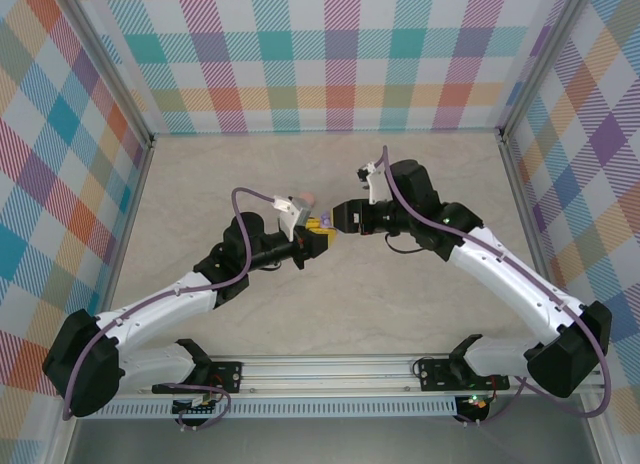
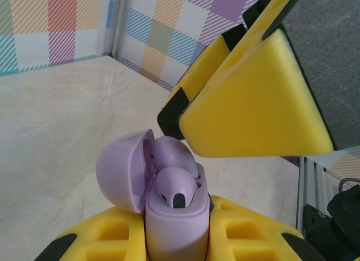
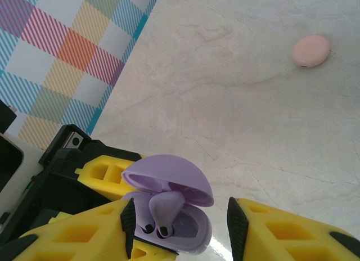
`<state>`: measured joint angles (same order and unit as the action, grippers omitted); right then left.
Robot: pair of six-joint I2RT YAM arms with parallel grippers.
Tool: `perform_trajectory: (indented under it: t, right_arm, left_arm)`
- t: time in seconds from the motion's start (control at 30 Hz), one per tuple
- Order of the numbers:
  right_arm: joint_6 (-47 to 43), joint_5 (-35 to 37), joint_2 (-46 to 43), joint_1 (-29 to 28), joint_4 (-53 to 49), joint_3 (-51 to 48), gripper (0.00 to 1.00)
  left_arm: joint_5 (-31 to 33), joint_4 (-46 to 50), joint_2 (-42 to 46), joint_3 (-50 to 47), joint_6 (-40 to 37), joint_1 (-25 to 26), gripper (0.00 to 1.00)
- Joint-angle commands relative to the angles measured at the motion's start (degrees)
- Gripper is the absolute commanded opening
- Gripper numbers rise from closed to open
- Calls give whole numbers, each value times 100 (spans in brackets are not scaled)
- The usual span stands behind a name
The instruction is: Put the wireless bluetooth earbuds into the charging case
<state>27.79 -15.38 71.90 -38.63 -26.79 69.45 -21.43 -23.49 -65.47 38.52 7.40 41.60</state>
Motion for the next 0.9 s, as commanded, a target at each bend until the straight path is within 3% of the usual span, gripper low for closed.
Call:
perform_trajectory:
  t: [0.0,0.87]
  right_arm:
    - [-186,54,-79,-37,-203,218,48]
    - [-285,211,37,-84,-538,458,50]
  left_arm:
    - [-65,-7,161,221,-143,101,9]
    - [-82,265,197,295,-257,109,9]
